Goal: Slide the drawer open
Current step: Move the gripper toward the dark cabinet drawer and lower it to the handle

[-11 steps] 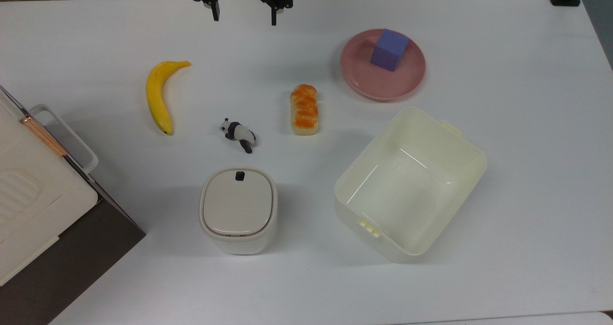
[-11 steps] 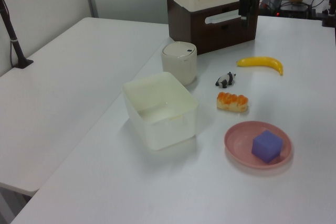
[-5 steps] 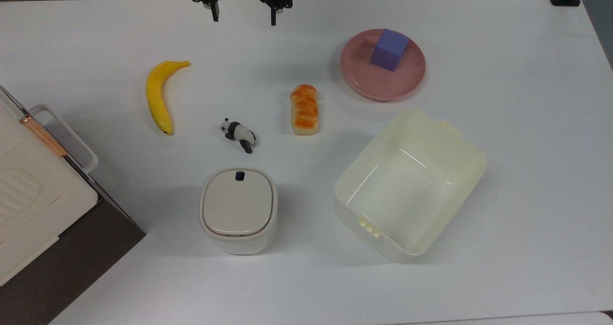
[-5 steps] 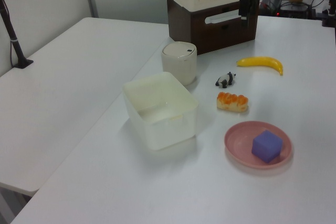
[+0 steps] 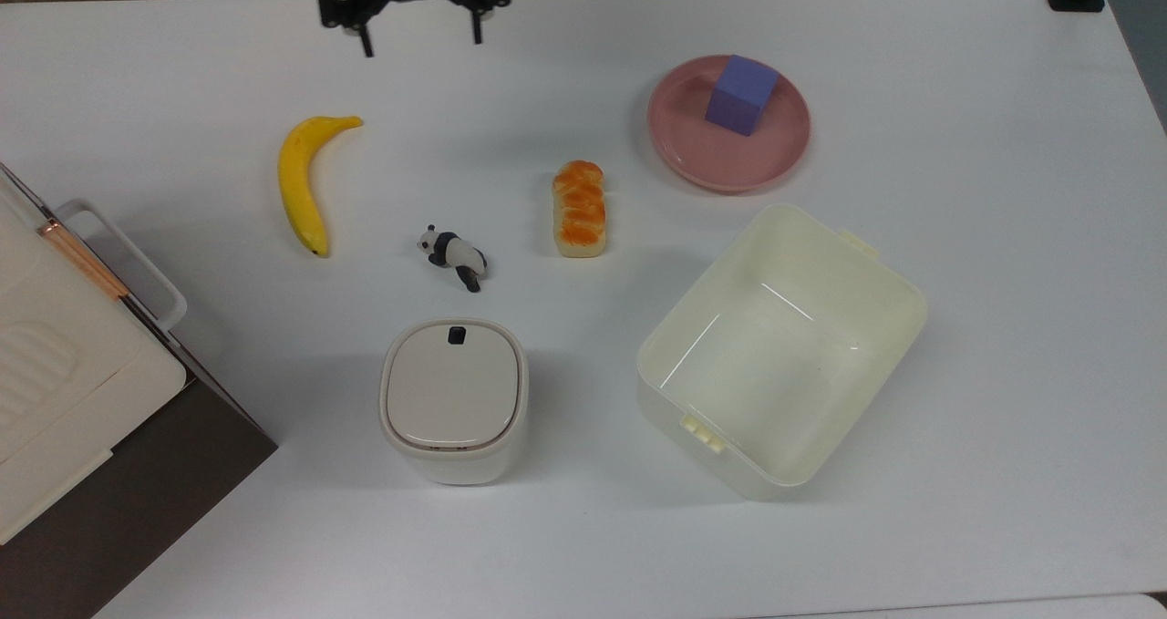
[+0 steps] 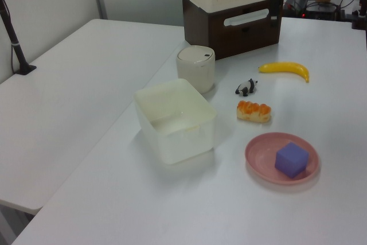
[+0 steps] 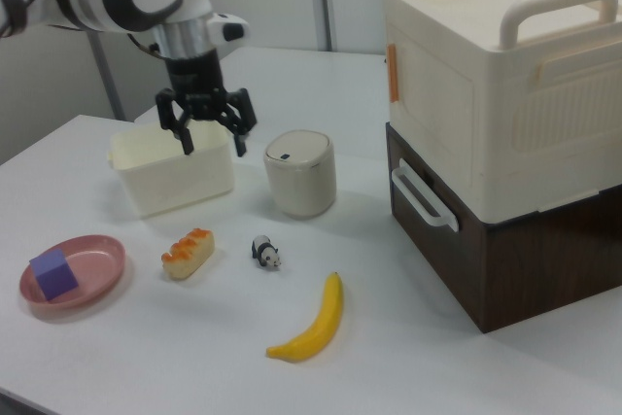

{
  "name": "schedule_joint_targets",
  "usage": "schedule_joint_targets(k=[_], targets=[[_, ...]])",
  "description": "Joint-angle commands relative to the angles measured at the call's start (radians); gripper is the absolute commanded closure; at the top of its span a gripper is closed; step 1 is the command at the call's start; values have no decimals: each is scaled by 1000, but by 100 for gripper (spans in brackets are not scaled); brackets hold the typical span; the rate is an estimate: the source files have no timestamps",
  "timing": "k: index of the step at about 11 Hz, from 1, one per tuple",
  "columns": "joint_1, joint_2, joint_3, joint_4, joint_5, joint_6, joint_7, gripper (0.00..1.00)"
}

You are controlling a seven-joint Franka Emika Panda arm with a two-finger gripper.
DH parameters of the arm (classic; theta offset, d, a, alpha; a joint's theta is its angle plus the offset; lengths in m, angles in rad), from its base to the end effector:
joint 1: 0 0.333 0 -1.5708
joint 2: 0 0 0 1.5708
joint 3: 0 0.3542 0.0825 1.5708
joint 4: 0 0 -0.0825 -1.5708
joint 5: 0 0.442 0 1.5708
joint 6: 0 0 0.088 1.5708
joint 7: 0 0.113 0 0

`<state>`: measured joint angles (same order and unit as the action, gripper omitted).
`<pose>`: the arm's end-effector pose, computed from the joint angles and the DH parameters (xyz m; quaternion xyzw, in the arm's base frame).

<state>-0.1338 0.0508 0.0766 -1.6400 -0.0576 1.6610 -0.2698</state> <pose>0.6322 -0.0433 0.5962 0.9936 0.1090 -0.0190 0.0239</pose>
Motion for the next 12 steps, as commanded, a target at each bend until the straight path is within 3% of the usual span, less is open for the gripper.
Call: schedule_joint_targets(k=[1,4,8,11,12], targets=[[-78,30,-5,-6,2,52,-233,0],[-148,76,-6,-7,-33,179,-353,0],[-205,197,-5,-7,-139,397,-550,0],[-231,233,-6,-12,-185,511,-670,8],[-234,250,-6,-12,-205,563,-671,15]])
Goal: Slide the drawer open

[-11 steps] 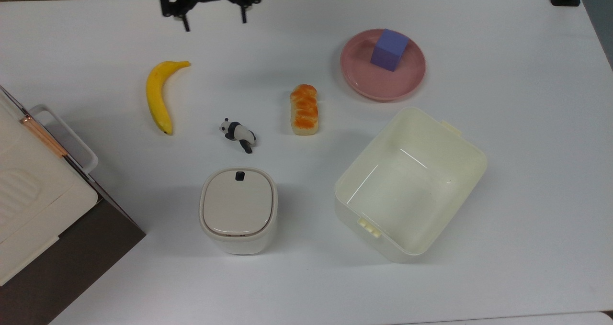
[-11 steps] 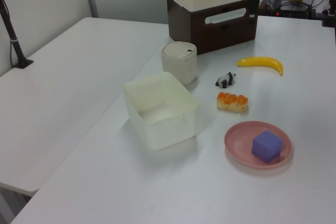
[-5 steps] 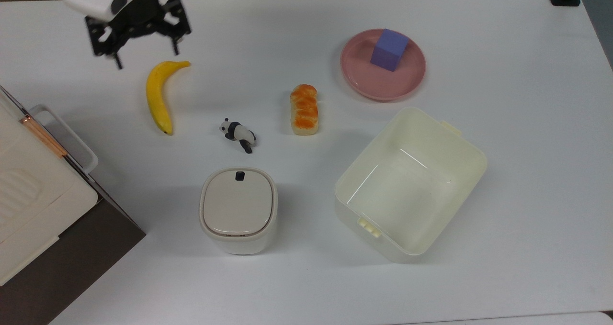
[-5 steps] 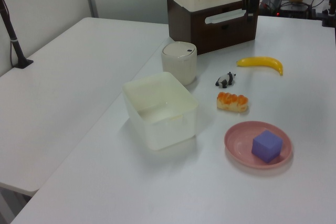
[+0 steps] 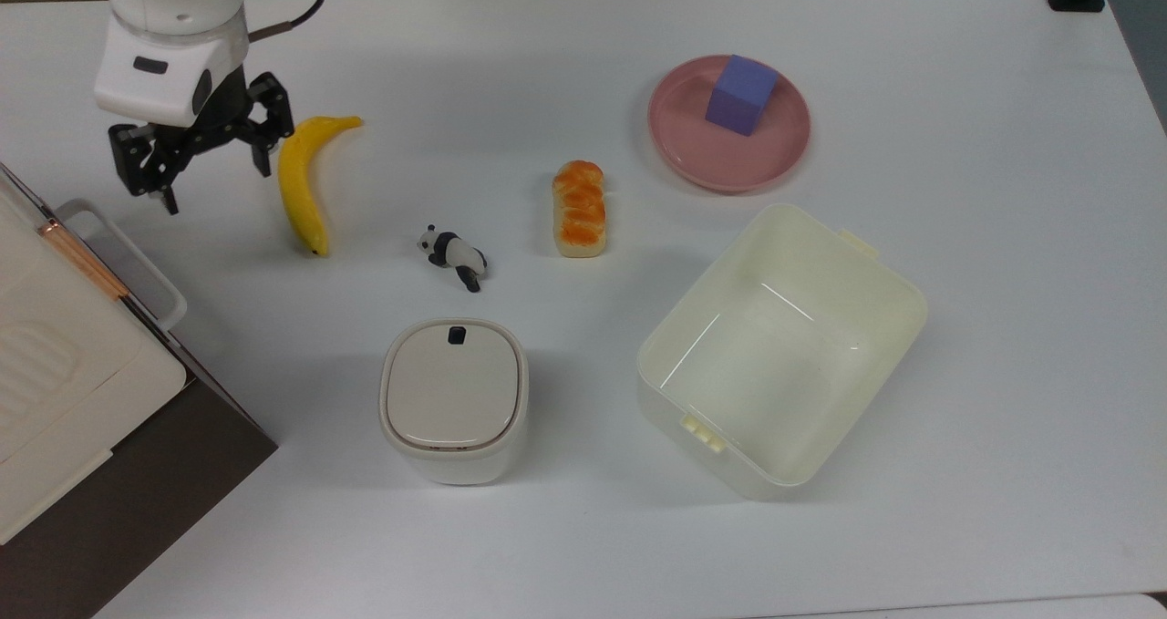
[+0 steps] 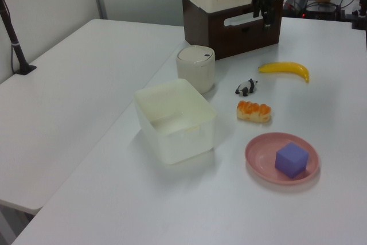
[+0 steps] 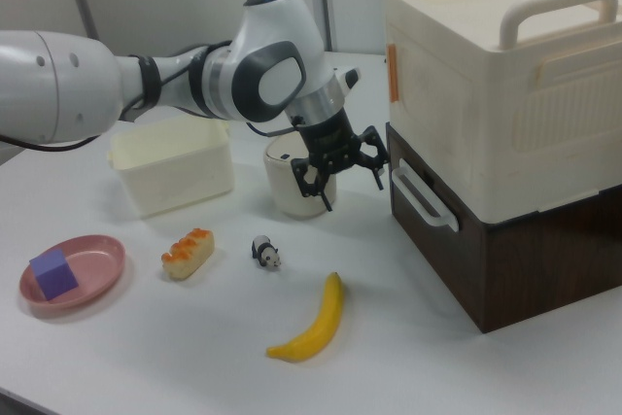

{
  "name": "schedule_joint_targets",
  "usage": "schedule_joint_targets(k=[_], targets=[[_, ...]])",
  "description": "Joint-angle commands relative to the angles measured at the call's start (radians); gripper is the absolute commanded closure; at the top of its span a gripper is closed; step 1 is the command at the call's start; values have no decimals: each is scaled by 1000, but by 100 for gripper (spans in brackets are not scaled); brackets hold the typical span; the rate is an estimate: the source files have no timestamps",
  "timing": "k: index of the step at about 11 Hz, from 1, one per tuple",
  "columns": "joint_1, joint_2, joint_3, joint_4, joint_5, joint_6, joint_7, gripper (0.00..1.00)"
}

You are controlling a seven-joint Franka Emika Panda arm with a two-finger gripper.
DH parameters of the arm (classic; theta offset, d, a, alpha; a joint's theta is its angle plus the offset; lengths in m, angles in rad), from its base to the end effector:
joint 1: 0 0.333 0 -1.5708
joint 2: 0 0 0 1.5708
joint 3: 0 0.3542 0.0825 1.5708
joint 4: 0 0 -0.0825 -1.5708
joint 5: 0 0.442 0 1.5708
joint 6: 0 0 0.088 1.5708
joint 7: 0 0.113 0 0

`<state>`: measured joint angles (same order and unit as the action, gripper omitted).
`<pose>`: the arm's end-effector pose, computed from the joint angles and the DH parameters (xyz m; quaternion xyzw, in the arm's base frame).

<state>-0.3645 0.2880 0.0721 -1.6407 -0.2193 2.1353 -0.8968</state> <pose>0.6966 -0.2261 0.4804 0.9311 0.3386 0.0362 0.1307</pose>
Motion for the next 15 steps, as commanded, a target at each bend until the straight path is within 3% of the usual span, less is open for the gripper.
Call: schedule_joint_targets(k=[1,4,6,7,9,15], targets=[[-14,34,-2,-11,-70,144,-44,24],[-45,74,-2,-11,-132,285,-44,25],[-57,85,-2,-11,-137,342,-47,25],[-59,86,-2,-13,-146,353,-50,31],[-59,86,-2,-16,-146,353,-50,56],[-56,85,-2,-30,-150,354,-50,87]])
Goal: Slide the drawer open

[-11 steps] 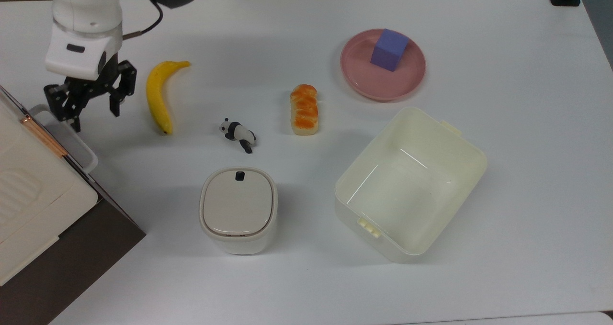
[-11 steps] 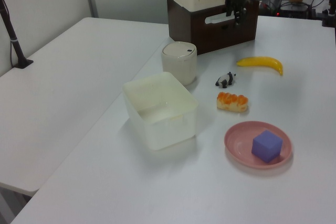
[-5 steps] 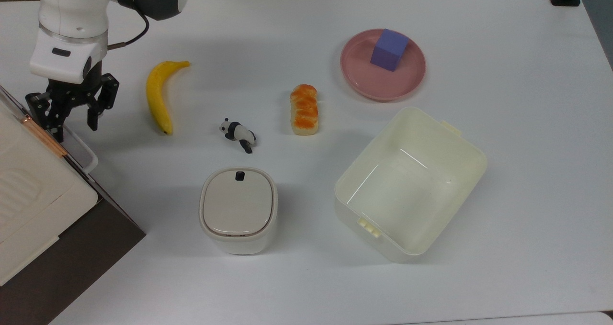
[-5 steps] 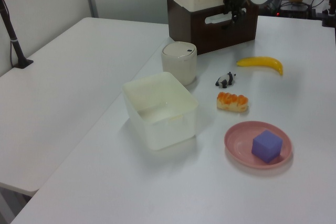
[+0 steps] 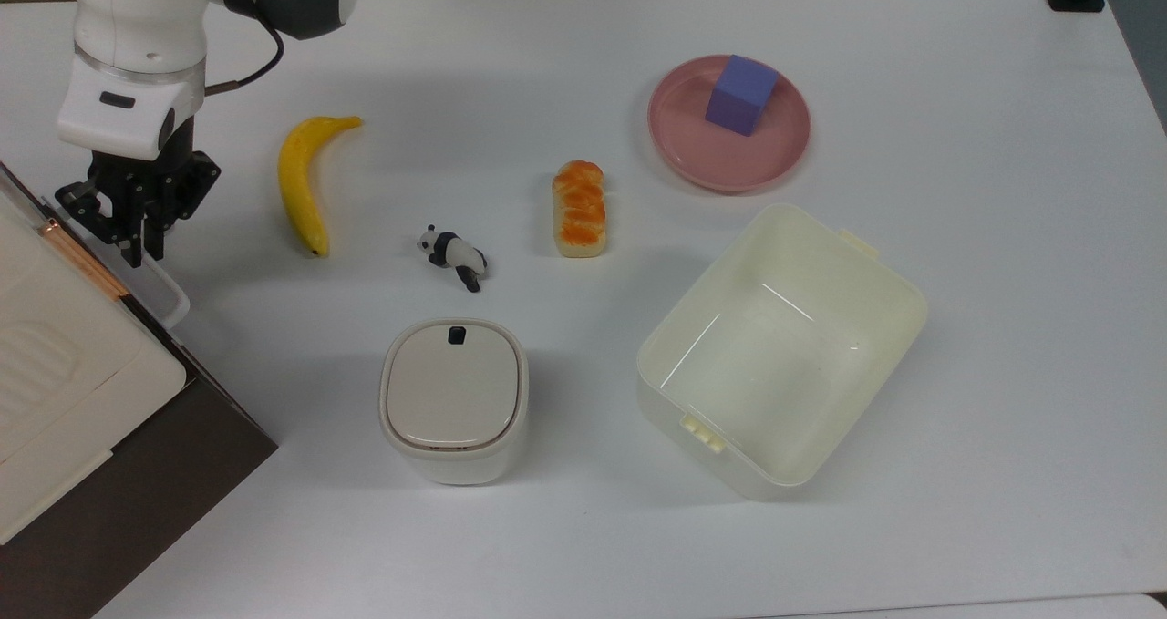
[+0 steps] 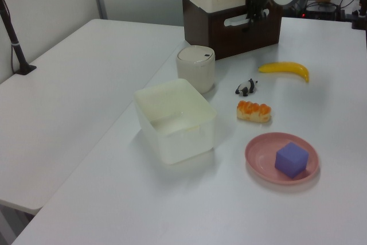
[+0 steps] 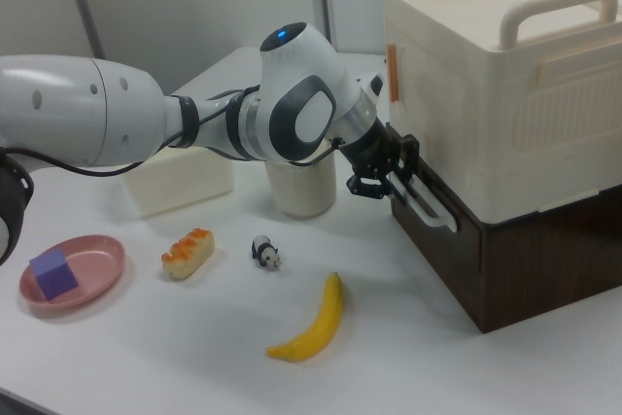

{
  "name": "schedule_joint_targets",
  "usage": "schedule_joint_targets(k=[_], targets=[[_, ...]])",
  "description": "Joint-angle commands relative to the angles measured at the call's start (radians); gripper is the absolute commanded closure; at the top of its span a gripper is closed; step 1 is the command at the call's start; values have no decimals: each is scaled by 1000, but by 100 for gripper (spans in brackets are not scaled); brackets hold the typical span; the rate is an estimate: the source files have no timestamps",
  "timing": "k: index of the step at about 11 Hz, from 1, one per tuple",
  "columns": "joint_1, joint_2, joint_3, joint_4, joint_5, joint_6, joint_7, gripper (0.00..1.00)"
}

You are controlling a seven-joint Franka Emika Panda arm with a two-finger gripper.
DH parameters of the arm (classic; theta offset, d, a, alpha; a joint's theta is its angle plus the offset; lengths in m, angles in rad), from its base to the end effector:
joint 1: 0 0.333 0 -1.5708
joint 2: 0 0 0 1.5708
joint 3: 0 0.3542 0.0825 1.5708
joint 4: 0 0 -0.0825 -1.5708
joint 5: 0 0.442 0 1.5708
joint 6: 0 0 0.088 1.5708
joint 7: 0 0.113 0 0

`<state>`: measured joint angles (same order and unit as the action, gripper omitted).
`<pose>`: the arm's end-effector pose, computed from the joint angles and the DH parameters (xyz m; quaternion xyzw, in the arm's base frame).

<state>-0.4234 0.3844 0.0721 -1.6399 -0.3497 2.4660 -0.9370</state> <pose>0.7208 -0.2725 0.4471 0.8920 0.3766 0.0996 0.2292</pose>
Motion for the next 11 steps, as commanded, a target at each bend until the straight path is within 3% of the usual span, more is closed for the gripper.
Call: schedule_joint_targets(k=[1,4,11], targets=[[3,-12,-2,-31,-32,24,-8,90],[6,-30,0,-70,-41,24,-5,91],[53,-288,23,-389,-37,51,38,91]])
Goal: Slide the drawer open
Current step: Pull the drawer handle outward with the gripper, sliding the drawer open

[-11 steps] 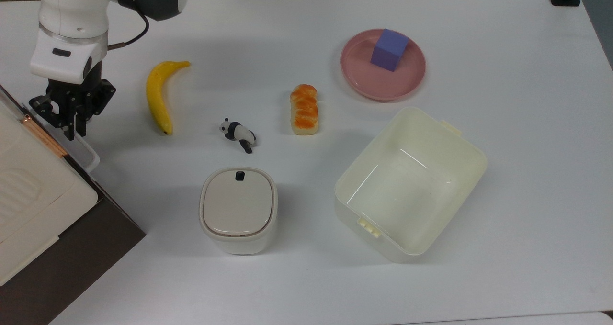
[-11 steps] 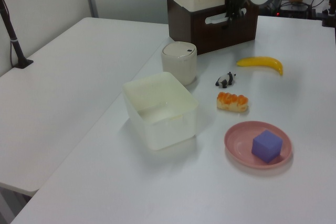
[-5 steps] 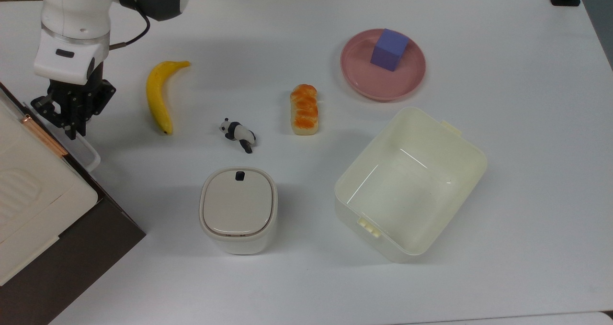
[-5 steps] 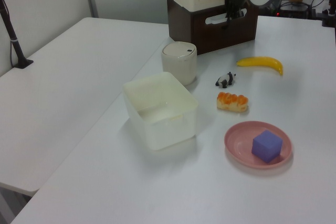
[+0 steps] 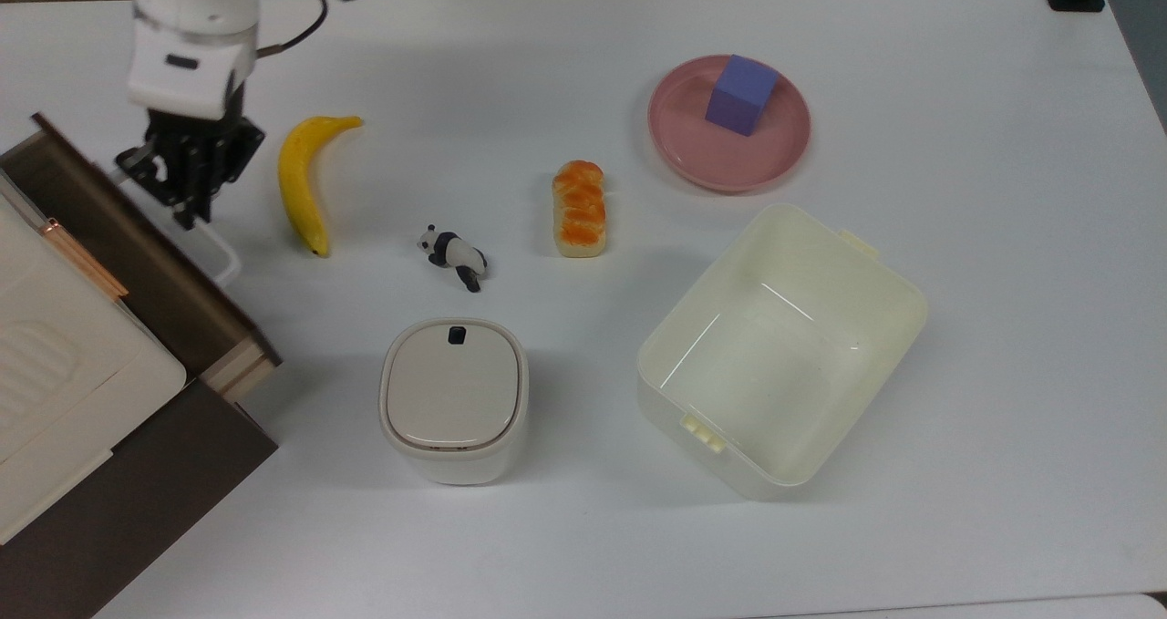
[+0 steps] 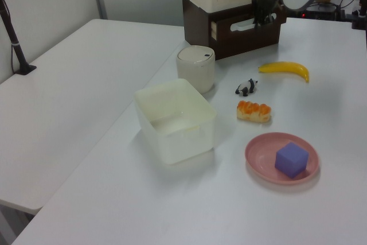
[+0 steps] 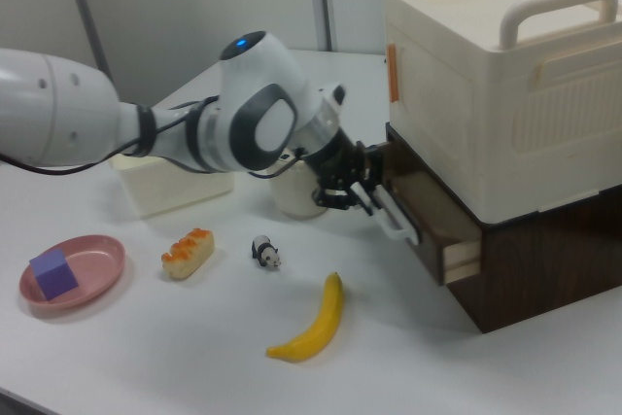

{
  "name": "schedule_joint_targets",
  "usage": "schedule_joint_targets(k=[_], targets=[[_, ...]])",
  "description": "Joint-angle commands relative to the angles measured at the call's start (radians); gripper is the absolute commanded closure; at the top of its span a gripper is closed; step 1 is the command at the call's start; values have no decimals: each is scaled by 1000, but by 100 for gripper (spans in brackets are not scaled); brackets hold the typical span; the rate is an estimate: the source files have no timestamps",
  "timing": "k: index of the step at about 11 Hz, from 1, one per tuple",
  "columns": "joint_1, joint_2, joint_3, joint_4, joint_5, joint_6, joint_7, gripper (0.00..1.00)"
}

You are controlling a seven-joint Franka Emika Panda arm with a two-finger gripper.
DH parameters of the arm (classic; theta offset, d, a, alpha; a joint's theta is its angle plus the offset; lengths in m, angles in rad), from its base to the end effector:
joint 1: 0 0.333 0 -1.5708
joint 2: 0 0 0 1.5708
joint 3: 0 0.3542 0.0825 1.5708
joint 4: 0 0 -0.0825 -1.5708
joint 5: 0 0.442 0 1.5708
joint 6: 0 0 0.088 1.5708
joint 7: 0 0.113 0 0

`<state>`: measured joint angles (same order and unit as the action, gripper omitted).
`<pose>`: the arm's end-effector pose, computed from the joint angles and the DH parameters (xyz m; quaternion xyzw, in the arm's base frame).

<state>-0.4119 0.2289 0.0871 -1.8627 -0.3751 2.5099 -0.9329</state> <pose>0.6733 -0.2291 0.4437 0.8820 0.4037 0.0898 0.2258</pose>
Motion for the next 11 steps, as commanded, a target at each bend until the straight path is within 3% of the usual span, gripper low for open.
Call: schedule_joint_targets(k=[1,3,4,5,6,8,11], targets=[[57,-158,8,-197,-11,6,66,91],[87,-166,8,-208,-11,-25,98,90],[87,-164,8,-207,-11,-32,100,66],[87,-164,8,-205,-11,-36,100,37],[87,-166,8,-199,-7,-48,101,18],[106,-166,13,-147,7,-133,133,2],[214,-171,13,-60,69,-343,369,0]])
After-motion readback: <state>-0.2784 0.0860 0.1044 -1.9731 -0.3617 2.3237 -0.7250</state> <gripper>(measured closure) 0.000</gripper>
